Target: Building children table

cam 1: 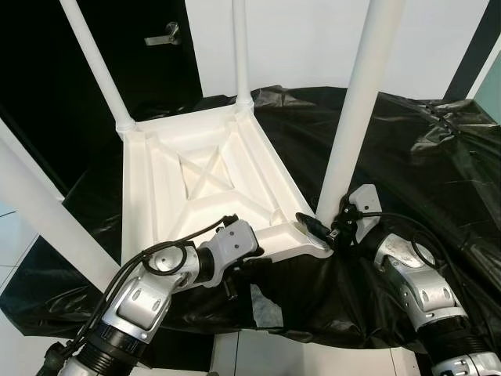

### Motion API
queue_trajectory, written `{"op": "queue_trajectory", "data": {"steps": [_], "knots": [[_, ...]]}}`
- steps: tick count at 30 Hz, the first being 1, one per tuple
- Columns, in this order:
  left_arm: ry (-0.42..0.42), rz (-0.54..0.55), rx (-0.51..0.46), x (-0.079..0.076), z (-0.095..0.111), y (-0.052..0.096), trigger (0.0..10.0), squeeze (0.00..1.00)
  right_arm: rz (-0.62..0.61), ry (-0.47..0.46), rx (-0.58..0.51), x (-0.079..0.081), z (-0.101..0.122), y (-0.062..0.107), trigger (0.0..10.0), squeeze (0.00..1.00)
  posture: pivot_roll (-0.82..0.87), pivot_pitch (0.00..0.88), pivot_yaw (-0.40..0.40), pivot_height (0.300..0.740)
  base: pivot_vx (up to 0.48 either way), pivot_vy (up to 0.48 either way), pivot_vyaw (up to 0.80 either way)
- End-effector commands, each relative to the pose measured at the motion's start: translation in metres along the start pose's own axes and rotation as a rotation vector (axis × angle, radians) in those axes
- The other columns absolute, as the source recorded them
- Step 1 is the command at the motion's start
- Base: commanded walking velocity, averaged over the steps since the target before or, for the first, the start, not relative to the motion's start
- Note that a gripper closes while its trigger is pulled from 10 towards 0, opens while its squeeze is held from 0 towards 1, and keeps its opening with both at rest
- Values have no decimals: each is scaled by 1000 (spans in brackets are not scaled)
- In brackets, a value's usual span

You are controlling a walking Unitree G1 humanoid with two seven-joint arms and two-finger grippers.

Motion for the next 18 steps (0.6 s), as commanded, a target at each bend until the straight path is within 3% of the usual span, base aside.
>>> {"op": "queue_trajectory", "data": {"steps": [1,4,6,9,15,16,18], "knots": [[34,13,-55,3,9,10,10000,0,-37,0,33,6,-6,-1,0,0,17,0,23,740,0,0,0],[63,116,-122,16,16,18,10000,0,-149,-18,54,9,-9,0,0,0,20,0,18,740,0,0,0],[63,116,-122,16,16,18,10000,0,-149,-18,54,9,-9,0,0,0,20,0,18,740,0,0,0],[97,203,-134,24,12,18,10000,0,-296,-62,66,13,-10,-2,0,0,24,0,16,740,0,0,0],[150,232,-143,19,10,10,10000,0,-515,-112,77,13,-7,-3,0,0,31,0,10,740,0,0,0],[161,248,-141,19,9,9,10000,0,-589,-120,83,11,-7,0,6549,0,31,0,10,740,0,0,0],[161,248,-141,19,9,9,10000,0,-589,-120,83,11,-7,0,6549,0,31,0,10,740,0,0,0]]}}
Point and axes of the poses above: a point about 5 cm out from each wrist's last joint towards the gripper, its own y axis pointing back from the gripper into the wrist, its own z axis along the axis of the wrist's last joint, x = y × z, the point moved 5 cm from there along -y, pointing out of the wrist towards the gripper, and after that the axes turned 3 degrees about y, right-handed, at the moved point
